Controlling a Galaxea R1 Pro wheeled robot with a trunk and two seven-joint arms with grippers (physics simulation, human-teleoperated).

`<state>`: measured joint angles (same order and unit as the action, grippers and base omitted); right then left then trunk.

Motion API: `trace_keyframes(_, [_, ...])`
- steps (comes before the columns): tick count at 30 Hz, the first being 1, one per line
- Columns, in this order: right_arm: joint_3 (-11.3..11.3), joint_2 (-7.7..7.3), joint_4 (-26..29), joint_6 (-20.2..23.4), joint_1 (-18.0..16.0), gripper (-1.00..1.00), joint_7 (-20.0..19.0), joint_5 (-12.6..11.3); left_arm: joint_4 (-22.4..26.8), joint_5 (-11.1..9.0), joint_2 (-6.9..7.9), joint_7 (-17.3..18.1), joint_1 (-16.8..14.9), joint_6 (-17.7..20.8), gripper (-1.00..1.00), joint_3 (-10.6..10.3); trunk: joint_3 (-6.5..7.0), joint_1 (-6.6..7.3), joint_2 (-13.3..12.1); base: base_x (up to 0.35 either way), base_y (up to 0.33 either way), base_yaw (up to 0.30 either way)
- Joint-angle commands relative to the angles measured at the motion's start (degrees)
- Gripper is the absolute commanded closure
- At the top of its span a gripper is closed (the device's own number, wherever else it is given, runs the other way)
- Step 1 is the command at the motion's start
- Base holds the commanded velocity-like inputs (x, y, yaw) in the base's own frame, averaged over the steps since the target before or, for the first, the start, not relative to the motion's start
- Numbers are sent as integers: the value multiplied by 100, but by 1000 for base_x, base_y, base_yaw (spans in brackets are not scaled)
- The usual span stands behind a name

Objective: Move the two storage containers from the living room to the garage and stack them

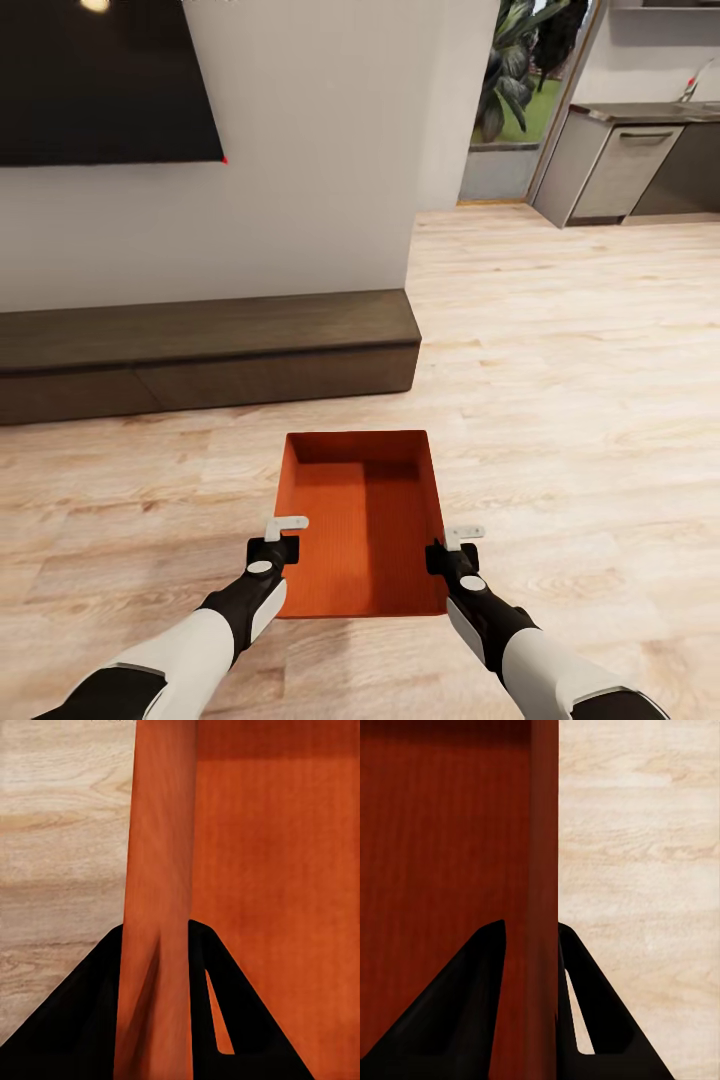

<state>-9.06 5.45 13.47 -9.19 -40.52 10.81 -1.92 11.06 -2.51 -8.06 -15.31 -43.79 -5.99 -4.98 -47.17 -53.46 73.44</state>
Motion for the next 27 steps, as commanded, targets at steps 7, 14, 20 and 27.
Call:
trace_keyframes(7, [1,1,-20,-13,0,100,0,-72,38,21,11,-24,-7,2,100,178,123,155,-280,0,0,0])
trace_keyframes(14, [1,0,-19,-13,0,100,0,-72,37,14,66,-24,-7,4,100,181,248,308,-561,0,0,0])
trace_keyframes(20, [2,-8,-21,-13,0,100,0,-72,37,12,67,-24,-7,4,100,182,356,440,-801,0,0,0])
trace_keyframes(27, [5,-9,-20,-13,0,100,0,-72,37,14,68,-24,-7,2,100,180,482,594,-1082,0,0,0])
